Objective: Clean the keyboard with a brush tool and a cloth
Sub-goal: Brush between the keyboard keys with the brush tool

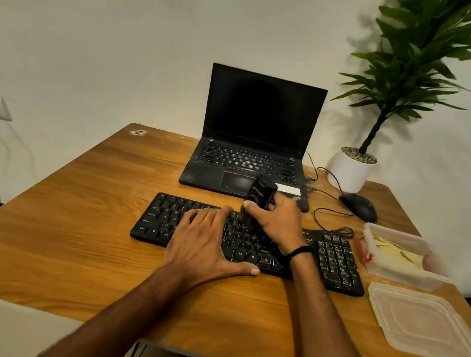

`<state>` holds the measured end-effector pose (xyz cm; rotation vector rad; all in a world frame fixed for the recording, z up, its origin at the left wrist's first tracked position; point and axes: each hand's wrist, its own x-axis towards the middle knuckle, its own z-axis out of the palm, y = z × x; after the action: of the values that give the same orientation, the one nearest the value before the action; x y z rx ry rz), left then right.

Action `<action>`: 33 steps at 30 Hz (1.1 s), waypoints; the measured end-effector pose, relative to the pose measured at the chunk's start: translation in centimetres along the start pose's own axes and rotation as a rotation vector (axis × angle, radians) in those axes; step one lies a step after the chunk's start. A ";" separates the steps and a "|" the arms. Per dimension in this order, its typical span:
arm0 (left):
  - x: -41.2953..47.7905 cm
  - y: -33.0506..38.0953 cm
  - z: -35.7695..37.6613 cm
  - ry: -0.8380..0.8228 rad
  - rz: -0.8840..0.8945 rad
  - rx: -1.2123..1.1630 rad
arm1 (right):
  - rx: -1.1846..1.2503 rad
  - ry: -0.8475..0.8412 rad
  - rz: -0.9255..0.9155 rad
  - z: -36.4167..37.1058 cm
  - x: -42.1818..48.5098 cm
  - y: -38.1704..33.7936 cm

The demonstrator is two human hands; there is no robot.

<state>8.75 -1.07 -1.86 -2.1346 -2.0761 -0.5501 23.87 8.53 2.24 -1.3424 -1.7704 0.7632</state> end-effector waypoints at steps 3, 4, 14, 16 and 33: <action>0.0 -0.2 0.2 0.006 -0.027 -0.037 | -0.068 0.124 0.041 -0.6 0.4 0.2; 0.0 -0.2 0.3 0.005 -0.033 -0.041 | -0.109 0.193 0.057 -1.1 0.5 0.4; -0.1 -0.1 0.0 0.005 -0.040 -0.077 | 0.043 0.050 0.070 -2.4 0.3 1.8; 0.0 -0.1 0.0 0.006 -0.044 -0.085 | -0.024 0.057 0.033 -2.3 0.2 1.6; -0.2 0.0 -0.3 0.002 -0.044 -0.094 | -0.078 0.105 -0.032 -0.4 0.2 0.4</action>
<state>8.71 -1.39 -1.67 -2.1414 -2.1413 -0.6680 24.44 8.81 2.17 -1.3766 -1.7500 0.6012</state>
